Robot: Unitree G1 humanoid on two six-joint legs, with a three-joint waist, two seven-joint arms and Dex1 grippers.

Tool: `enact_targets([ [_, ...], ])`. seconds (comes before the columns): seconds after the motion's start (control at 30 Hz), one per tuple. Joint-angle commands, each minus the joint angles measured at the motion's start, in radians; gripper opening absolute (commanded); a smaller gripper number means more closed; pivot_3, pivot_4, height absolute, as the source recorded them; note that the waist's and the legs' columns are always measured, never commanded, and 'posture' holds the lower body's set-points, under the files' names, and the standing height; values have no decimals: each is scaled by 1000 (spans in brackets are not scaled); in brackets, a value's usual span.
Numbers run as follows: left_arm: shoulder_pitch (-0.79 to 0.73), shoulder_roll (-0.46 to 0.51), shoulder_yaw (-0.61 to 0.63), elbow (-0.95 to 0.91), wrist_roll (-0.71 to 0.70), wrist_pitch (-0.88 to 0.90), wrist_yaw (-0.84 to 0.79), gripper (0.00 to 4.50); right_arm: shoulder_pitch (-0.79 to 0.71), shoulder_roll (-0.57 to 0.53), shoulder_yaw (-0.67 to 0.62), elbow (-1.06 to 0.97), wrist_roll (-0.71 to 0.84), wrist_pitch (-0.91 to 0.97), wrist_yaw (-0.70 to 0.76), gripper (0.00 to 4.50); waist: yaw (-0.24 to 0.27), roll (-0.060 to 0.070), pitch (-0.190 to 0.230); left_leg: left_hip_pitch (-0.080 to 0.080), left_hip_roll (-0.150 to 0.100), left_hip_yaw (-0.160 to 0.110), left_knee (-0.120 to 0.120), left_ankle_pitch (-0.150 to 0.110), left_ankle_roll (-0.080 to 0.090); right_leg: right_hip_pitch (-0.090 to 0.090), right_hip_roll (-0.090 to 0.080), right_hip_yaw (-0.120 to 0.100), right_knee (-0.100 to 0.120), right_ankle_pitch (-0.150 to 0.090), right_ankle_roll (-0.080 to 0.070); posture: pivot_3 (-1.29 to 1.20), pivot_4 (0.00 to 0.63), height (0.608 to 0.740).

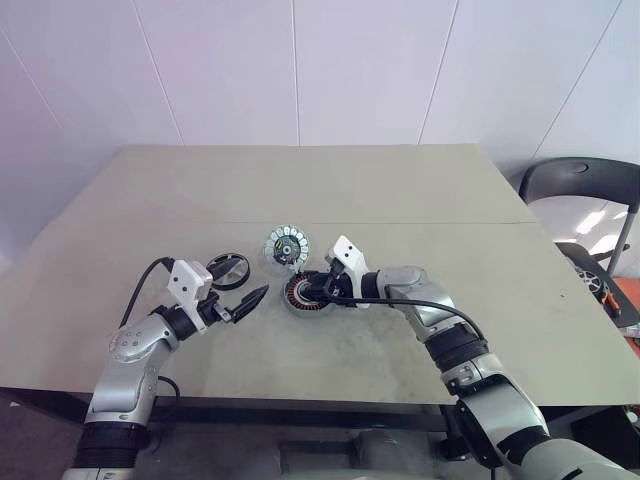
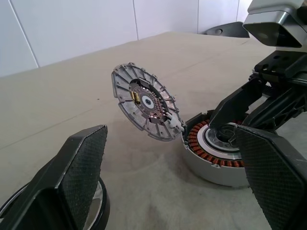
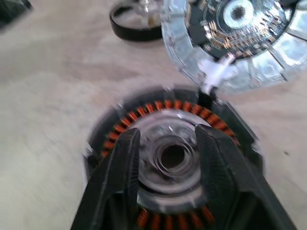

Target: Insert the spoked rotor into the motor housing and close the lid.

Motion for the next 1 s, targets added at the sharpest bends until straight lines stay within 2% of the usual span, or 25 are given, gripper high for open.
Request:
enact_targets([
  [0.03,-16,4,12,-14,-3,-19,-1,4500,-16,16,-30,-34,30,6,-7,1929,1,0,0,0,0,0,0,0,0,0,0,0,0,0,0,0,0,740],
  [0.1,-17,4,11,-14,-3,-19,-1,4500,-20,25,-45,-41,49,16,-8,1929,0,0,0,0,0,0,0,0,0,0,0,0,0,0,0,0,0,740],
  [0.2,-18,2,10,-14,-3,-19,-1,4500,-32,31,-65,-37,66,30,-17,1372,0,0,0,0,0,0,0,0,0,0,0,0,0,0,0,0,0,740],
  [0.33,-18,0,9,-13,-3,-19,-1,4500,-37,2,-56,-20,40,7,-19,26,0,0,0,0,0,0,0,0,0,0,0,0,0,0,0,0,0,740],
  [0.57,-23,-4,3,-8,0,-20,-2,4500,-37,-67,-11,-21,-3,0,20,26,0,0,0,0,0,0,0,0,0,0,0,0,-1,0,0,0,0,740],
  [1.0,-22,-6,4,-10,4,-17,-3,4500,-15,-61,29,-67,3,30,59,26,-1,0,1,0,0,0,0,0,0,0,0,0,-1,0,0,0,0,740],
])
